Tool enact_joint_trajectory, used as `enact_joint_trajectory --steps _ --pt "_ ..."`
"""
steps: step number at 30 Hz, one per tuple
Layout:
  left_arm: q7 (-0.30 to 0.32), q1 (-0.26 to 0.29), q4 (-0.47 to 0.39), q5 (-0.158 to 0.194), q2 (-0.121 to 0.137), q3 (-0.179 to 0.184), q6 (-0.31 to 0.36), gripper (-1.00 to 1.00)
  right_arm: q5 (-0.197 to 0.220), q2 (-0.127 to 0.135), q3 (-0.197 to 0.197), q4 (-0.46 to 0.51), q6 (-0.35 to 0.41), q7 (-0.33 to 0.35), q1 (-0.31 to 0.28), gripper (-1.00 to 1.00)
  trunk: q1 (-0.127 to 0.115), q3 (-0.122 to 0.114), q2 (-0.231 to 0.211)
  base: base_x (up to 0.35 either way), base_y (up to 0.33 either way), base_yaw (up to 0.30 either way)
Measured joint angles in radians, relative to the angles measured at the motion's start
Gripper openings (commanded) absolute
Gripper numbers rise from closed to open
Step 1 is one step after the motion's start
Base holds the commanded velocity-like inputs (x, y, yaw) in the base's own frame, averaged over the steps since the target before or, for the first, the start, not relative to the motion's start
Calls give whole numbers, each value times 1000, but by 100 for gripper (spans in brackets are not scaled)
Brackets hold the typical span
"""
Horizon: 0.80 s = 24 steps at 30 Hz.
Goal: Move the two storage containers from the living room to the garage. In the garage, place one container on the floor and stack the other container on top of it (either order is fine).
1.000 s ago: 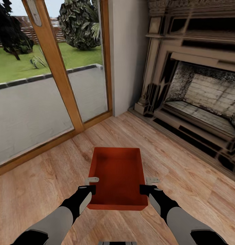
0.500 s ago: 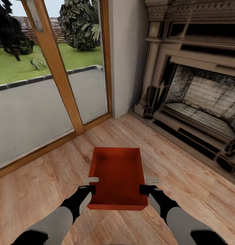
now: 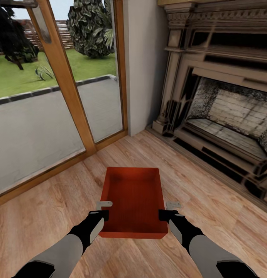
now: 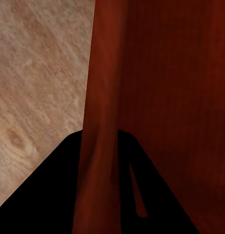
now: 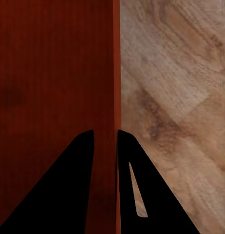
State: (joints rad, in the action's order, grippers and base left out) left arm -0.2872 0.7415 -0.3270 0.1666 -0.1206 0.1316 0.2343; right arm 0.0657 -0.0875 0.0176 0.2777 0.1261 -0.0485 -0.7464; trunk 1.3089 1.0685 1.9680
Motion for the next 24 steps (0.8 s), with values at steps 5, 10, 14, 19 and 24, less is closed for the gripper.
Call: enact_joint_trajectory --steps 5,10,14,19,24 --pt "0 0 0 0 0 -1 0 -100 0 0 0 0 1 0 0 -100 -19 -16 -35 0 0 0" --pt "-1 0 0 -2 -1 -1 0 -100 0 0 0 0 0 0 0 -100 -38 -31 -70 0 0 0" --pt "-1 0 -1 -2 -1 -2 0 -100 0 0 -1 0 -1 0 0 -100 -54 -44 -98 0 0 0" --pt "0 0 0 -1 0 -1 -1 -100 -3 0 -2 0 -1 1 0 -100 -73 -60 -133 0 0 0" --pt "0 0 0 0 0 -1 -1 -100 -3 0 -3 0 -1 1 0 -100 -92 -75 -168 0 0 0"
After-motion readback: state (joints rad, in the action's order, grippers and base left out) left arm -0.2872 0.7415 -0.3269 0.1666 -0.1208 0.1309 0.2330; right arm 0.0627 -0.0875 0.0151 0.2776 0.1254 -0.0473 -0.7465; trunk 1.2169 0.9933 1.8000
